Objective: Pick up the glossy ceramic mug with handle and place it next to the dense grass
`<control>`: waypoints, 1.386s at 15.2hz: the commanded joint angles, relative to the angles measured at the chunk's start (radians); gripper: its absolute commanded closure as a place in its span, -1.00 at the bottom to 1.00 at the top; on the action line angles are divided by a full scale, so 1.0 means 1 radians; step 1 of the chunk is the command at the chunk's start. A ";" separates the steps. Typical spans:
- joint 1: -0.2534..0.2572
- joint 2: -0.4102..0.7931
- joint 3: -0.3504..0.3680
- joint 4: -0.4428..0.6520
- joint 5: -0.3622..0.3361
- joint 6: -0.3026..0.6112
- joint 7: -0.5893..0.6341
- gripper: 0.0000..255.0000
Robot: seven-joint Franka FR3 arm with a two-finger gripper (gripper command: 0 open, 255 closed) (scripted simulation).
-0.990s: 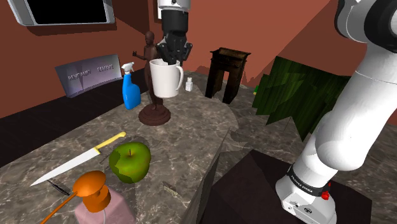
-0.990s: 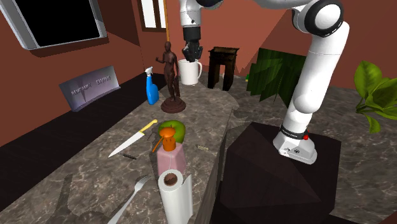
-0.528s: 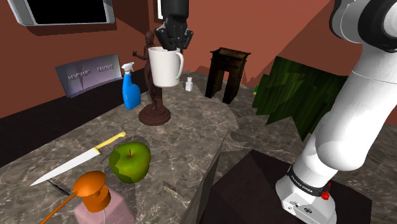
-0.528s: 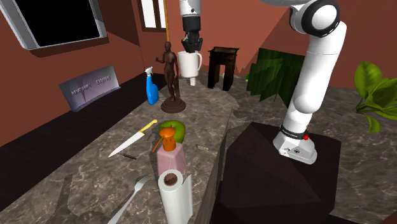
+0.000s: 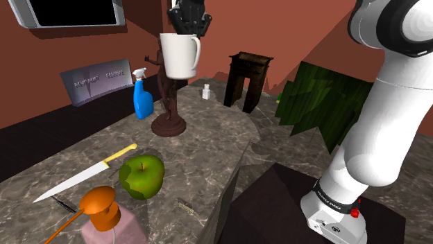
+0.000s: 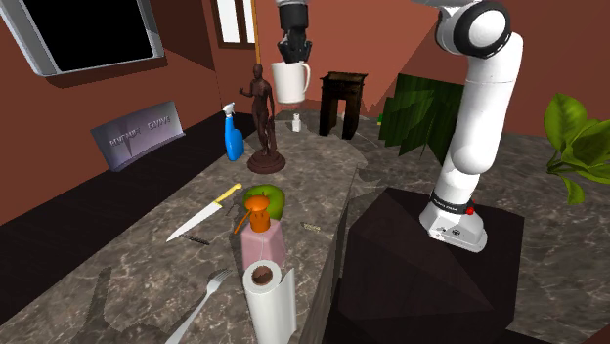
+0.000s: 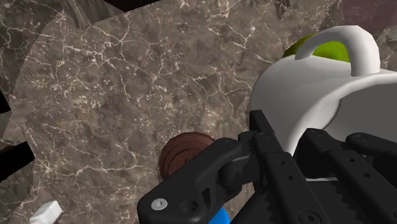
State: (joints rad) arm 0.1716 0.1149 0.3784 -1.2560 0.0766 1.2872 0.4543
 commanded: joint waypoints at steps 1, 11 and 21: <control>0.004 0.016 0.002 0.047 -0.005 -0.032 0.007 1.00; -0.080 -0.081 -0.051 0.004 0.024 -0.092 -0.115 1.00; -0.209 -0.265 -0.202 -0.202 0.033 -0.092 -0.398 1.00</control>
State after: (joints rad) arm -0.0262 -0.1359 0.1913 -1.4429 0.1112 1.1968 0.0851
